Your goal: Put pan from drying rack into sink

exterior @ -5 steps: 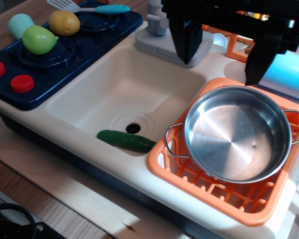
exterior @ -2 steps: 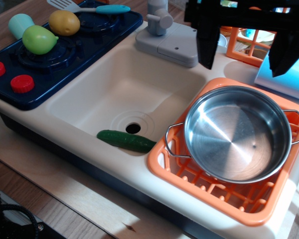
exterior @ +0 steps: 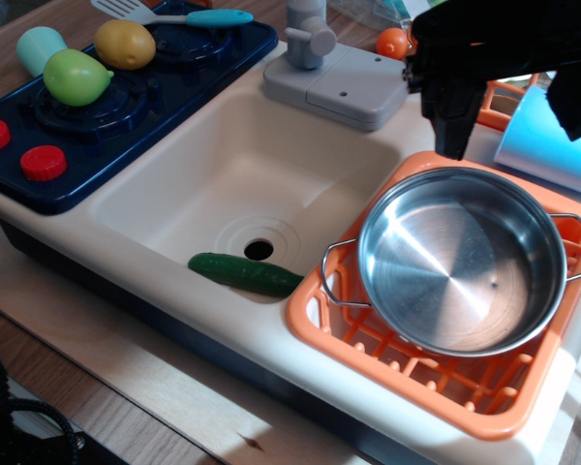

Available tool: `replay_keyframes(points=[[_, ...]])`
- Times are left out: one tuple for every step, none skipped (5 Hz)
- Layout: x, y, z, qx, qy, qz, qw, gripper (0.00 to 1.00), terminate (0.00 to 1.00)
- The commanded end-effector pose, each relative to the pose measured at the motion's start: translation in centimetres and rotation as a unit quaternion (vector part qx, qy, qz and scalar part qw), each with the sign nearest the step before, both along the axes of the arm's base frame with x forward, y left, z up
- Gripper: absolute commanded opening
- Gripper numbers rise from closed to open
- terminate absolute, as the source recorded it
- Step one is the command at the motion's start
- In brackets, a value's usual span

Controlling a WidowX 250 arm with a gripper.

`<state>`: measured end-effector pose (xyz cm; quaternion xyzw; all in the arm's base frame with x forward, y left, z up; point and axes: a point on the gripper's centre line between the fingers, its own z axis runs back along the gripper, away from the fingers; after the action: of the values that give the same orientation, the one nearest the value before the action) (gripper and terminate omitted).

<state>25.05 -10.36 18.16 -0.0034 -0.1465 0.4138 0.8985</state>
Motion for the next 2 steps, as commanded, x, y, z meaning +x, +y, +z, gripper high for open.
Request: replay_keyframes(points=[[1.8,1.5,-0.3,-0.053,-0.023,0.070,0.9959,1.00,0.00],[2.3,1.6,-1.3,-0.072,-0.018,0.106,0.9916,1.00,0.00]])
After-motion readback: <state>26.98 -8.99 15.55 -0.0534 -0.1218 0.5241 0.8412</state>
